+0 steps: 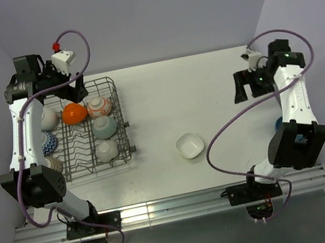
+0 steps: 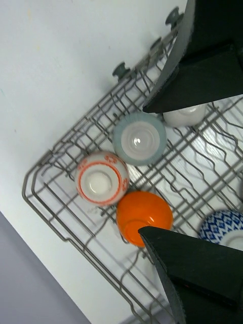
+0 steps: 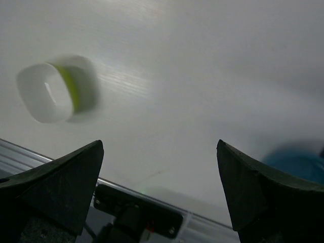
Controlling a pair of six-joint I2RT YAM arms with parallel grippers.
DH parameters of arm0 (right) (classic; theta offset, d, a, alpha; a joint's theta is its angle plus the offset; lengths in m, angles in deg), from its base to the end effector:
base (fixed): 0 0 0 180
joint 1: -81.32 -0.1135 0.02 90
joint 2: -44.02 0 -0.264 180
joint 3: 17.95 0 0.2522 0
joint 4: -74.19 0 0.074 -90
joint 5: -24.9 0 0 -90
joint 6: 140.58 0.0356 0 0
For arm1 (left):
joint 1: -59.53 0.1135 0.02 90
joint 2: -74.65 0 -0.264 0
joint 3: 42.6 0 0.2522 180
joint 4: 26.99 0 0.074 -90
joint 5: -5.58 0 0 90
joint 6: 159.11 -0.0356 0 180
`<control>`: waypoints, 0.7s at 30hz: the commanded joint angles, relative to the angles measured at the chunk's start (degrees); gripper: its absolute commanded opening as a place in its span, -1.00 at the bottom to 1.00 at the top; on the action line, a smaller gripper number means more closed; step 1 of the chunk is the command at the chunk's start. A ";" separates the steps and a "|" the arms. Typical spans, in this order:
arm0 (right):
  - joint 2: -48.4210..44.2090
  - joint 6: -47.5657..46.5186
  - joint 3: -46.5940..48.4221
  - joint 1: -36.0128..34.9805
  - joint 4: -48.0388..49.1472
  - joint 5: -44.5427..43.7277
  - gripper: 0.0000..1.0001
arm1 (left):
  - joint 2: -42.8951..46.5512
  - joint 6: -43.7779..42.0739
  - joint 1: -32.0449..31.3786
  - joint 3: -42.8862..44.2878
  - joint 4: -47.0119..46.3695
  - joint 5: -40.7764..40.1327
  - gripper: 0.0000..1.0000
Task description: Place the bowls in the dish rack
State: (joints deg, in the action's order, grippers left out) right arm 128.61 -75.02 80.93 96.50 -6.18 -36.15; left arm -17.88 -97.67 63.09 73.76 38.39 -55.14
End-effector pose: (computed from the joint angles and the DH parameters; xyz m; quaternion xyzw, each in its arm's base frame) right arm 0.2768 -0.0572 0.3425 -0.1281 0.9400 0.1621 0.2716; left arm 0.3414 0.0038 0.4095 0.2922 0.8390 -0.1117 0.4453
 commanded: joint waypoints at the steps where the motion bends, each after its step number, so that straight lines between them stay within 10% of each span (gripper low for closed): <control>1: -2.86 -13.93 -2.41 6.96 -9.24 -8.63 0.99 | 0.51 3.33 -0.83 -0.39 -0.20 5.53 0.99; 21: 3.11 -24.24 -23.51 18.57 9.91 -30.35 0.69 | 2.27 4.91 -2.15 -3.12 -1.08 5.88 0.99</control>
State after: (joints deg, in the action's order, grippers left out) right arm 129.80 -97.41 58.90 114.49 -1.09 -63.76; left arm -17.82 -93.36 61.21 70.49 38.54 -50.86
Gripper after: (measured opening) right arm 0.878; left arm 0.995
